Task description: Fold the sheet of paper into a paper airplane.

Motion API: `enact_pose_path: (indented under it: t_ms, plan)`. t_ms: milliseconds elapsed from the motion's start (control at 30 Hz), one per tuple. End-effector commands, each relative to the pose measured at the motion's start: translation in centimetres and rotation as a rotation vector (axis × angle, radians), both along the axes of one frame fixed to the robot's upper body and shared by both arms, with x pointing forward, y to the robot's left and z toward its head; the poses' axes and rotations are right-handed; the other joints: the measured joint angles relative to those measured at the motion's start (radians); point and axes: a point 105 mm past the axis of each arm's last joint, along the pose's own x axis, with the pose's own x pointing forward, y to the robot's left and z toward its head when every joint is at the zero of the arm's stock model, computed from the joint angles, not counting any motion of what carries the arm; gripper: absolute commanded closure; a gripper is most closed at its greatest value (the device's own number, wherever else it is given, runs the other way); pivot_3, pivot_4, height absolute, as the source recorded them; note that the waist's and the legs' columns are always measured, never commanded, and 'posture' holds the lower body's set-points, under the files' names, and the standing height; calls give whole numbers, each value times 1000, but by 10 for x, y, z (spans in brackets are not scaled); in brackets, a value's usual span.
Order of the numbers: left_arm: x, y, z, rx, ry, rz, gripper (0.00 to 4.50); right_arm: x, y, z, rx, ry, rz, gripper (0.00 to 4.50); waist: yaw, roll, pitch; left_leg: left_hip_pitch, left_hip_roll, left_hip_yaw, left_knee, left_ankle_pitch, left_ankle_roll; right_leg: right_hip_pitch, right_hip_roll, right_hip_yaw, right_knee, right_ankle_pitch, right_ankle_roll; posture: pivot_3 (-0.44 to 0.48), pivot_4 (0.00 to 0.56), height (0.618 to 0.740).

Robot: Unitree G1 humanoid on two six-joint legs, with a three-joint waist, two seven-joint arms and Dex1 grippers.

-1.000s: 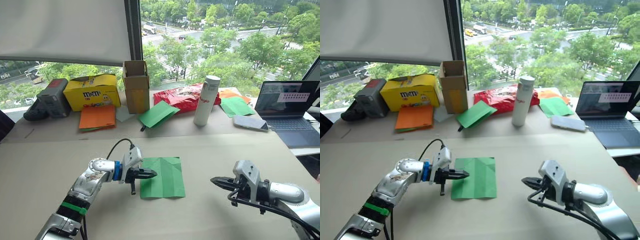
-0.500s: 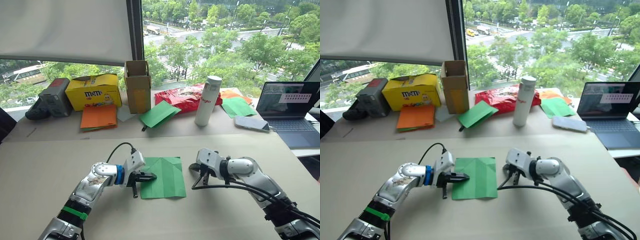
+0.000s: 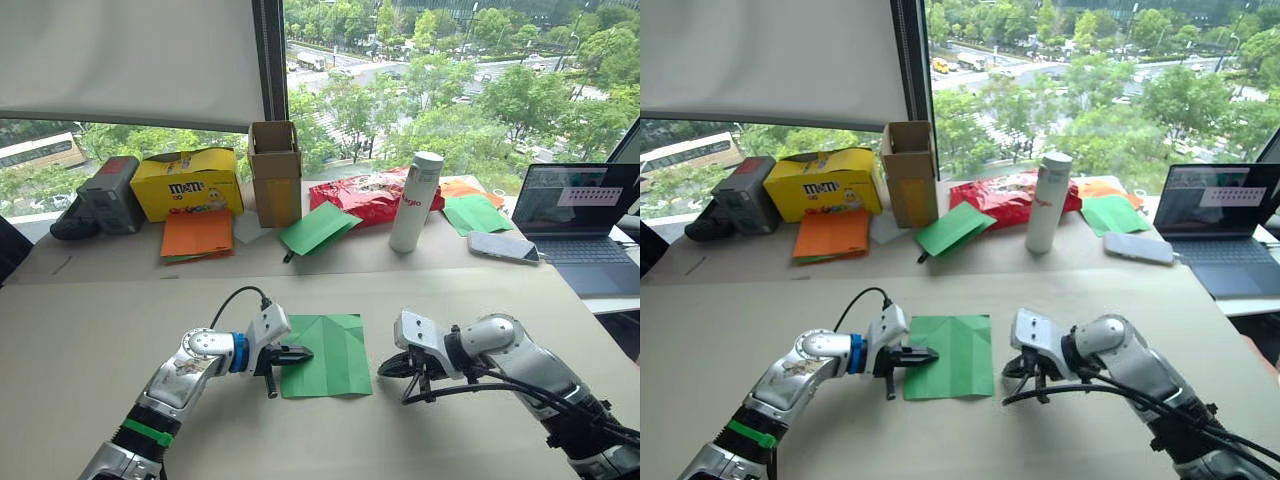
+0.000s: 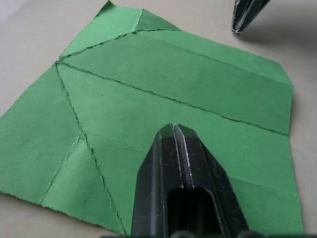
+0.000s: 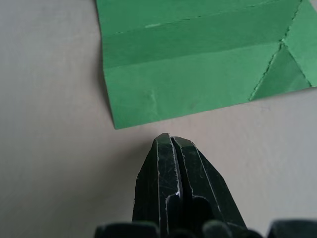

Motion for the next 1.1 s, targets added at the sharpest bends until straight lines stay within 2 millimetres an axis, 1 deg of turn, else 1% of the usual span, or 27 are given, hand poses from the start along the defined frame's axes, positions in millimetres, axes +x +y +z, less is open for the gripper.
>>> enact_pose_path:
  t_ms: [33,100,133,200,267,333,400,467,533,600,733,867,1100]
  plan:
    - [-9,4,-25,58,99,13,4500,-22,14,2,34,59,20,4487,1,0,0,0,0,0,0,0,0,0,0,0,0,0,0,0,150,739]
    - [-10,3,-25,57,101,4,4500,-28,17,-4,30,76,-11,4487,3,0,0,0,0,0,0,0,1,0,-1,-1,0,0,0,0,150,739]
    - [-10,2,-24,57,102,-1,4500,-25,18,-5,36,56,-50,4487,3,0,0,0,-1,0,0,-1,1,0,-1,-1,0,0,0,0,150,739]
    - [-11,1,-23,54,104,-10,4500,-27,22,3,115,78,-121,4487,3,0,0,0,-1,0,0,-1,1,0,-1,0,0,0,0,0,150,739]
    - [-11,1,-22,50,107,-14,4500,-31,22,11,139,67,-141,3895,6,0,0,-1,-1,0,0,-1,1,0,-1,0,0,0,0,0,150,739]
    - [-12,1,-21,46,110,-28,4500,-29,23,21,141,-24,-166,3237,7,0,0,-1,-1,-1,0,-1,1,0,-1,-1,0,0,0,0,150,739]
    - [-13,-1,-19,39,113,-51,4500,-22,21,26,84,-202,-183,2593,8,0,0,-1,-1,-1,0,-1,1,-1,-2,-1,-1,0,0,0,150,739]
    - [-14,-3,-18,34,117,-71,4500,-20,22,29,54,-345,-167,1883,12,0,0,-1,-1,-1,0,-1,1,-1,-2,-1,-1,0,0,0,150,739]
    - [-12,-5,-17,37,120,-79,4500,-20,25,31,62,-445,-168,1883,12,-1,0,-1,-2,-1,0,-1,1,-2,-2,-2,-2,-1,1,0,150,739]
    - [-11,-6,-17,45,121,-87,4500,-24,28,25,50,-497,-149,1883,12,-1,0,-2,-2,0,0,-1,1,-1,-2,-1,-1,-1,1,0,150,739]
    - [-8,-7,-15,51,125,-105,4500,-30,34,12,69,-528,-150,1883,13,-1,0,-2,-2,0,0,0,0,-1,-2,-1,-1,-4,7,0,150,739]
    - [-7,-7,-14,57,129,-120,4500,-34,38,8,72,-543,-136,1883,13,-1,0,-2,-2,0,0,0,0,0,-2,-1,-1,-5,7,0,150,739]
    - [-6,-9,-12,60,131,-142,4500,-34,34,-10,-57,-632,-76,1883,12,-1,0,-2,-2,0,0,0,0,0,-2,-1,-1,-5,8,0,150,739]
